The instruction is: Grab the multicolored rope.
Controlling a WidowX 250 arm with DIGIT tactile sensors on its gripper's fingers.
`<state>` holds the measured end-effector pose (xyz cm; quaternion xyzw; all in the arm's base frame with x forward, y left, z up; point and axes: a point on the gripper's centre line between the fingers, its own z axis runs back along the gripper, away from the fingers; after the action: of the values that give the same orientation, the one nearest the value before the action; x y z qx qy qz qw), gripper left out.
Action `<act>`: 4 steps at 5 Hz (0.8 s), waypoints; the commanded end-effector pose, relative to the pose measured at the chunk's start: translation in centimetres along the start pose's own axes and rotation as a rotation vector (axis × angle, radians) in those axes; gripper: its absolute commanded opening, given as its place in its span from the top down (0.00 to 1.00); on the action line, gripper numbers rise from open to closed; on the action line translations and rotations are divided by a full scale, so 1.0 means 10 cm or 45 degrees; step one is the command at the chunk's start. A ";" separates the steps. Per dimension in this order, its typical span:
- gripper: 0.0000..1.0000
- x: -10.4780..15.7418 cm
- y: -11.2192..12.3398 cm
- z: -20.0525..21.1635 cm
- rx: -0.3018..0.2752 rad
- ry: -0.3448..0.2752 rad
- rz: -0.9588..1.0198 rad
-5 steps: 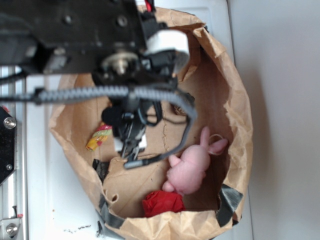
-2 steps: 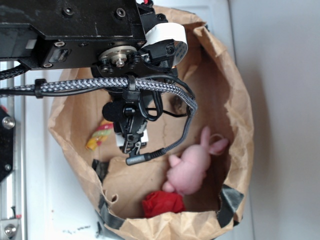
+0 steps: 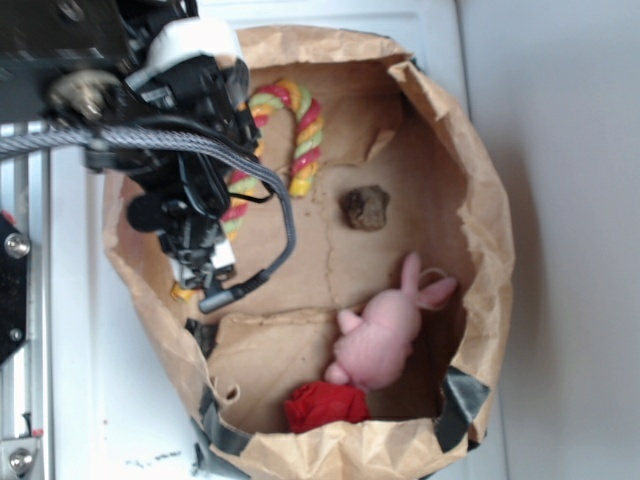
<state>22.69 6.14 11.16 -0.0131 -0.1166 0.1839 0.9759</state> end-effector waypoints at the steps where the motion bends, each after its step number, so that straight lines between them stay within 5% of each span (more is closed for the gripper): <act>1: 0.00 0.22 0.07 -0.08 0.026 -0.090 0.163; 4: 0.00 0.53 0.10 -0.27 0.081 -0.151 0.319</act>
<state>27.26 8.84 8.41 0.0114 -0.1449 0.3112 0.9392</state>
